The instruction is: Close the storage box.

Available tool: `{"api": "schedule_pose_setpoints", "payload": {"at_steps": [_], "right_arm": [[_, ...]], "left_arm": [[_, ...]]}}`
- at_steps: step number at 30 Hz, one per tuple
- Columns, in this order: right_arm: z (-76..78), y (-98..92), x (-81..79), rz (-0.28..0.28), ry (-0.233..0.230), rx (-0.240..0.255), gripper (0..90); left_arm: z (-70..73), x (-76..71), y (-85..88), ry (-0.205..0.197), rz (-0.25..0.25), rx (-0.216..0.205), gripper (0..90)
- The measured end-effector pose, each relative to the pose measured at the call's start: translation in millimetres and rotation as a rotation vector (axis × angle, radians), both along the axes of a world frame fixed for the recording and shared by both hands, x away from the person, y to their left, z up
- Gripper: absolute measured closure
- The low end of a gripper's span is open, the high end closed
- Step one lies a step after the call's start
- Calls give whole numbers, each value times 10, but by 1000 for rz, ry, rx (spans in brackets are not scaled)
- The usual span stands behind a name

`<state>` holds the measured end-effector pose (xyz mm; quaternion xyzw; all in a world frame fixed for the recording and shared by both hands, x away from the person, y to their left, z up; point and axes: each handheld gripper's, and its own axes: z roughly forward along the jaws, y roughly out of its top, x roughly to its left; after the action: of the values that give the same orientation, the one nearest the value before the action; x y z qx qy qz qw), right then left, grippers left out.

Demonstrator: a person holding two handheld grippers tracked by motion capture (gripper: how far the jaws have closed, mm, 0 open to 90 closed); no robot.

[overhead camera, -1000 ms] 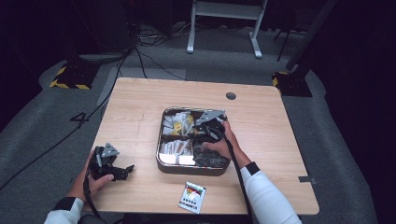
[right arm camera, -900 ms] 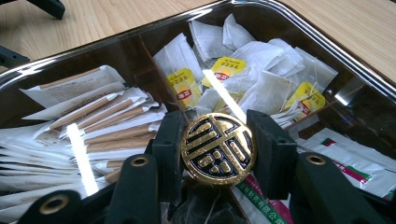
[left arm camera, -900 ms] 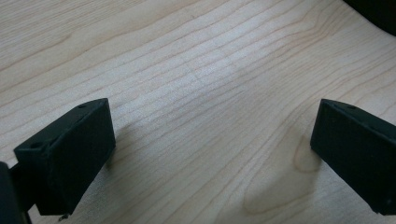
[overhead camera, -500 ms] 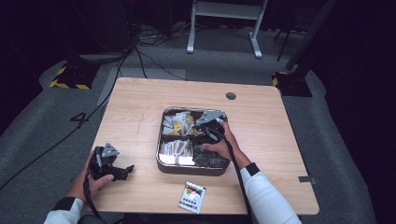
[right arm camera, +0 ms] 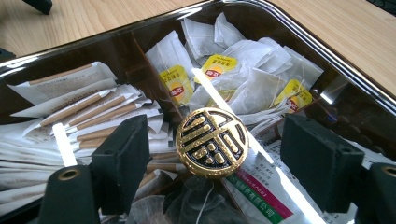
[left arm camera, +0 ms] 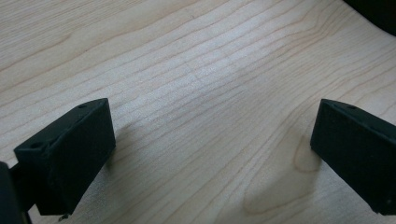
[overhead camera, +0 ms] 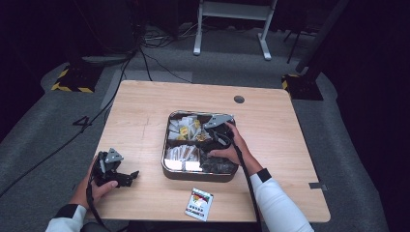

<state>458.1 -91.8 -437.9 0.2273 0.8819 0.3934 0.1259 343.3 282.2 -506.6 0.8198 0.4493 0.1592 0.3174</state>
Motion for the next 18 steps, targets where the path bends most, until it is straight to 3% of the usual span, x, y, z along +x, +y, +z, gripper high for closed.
{"api": "schedule_pose_setpoints", "payload": {"at_steps": [18], "right_arm": [[176,-175,-78,10,-40,-10,206]], "left_arm": [[0,0,0,0,0,0,1]]}}
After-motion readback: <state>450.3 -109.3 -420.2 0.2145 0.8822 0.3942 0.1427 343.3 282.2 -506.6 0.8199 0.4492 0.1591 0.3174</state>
